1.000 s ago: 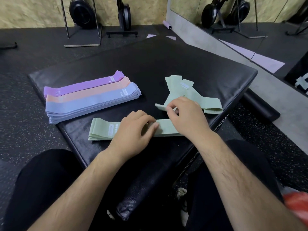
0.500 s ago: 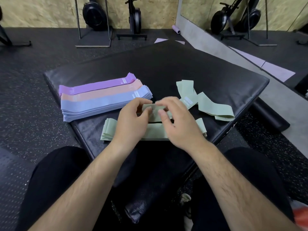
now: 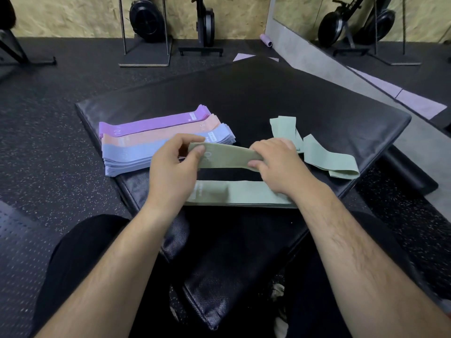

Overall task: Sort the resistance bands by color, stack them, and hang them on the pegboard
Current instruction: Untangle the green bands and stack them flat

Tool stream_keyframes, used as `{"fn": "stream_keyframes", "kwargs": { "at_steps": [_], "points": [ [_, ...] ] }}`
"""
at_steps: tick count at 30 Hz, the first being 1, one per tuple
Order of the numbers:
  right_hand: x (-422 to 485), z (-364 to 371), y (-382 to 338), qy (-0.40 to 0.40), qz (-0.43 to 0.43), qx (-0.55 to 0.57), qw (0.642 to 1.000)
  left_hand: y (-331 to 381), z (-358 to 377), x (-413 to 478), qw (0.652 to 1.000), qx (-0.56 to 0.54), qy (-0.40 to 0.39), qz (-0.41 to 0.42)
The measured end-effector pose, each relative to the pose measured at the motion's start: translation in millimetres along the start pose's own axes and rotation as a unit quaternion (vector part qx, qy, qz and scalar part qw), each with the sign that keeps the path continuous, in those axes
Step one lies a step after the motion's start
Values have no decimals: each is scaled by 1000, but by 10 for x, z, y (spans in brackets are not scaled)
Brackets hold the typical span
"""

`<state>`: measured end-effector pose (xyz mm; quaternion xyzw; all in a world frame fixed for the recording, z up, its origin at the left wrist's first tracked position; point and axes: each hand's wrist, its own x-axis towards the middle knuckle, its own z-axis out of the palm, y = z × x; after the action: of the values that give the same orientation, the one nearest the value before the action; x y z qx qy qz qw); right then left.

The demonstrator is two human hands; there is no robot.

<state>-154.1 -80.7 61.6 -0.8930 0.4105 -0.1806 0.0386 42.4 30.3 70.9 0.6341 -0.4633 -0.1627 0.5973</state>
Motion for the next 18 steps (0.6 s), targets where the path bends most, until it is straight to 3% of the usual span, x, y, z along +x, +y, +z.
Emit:
{"fn": "stream_keyframes", "kwargs": {
  "at_steps": [10, 13, 18],
  "points": [
    [-203, -288, 495, 66, 130, -69, 987, -209, -271, 215, 984, -153, 32, -85],
    [-306, -373, 497, 98, 146, 36, 984, -194, -261, 188, 982, -167, 33, -77],
    [-529, -504, 484, 124, 178, 238, 947, -180, -290, 145, 982, -172, 35, -66]
  ]
}}
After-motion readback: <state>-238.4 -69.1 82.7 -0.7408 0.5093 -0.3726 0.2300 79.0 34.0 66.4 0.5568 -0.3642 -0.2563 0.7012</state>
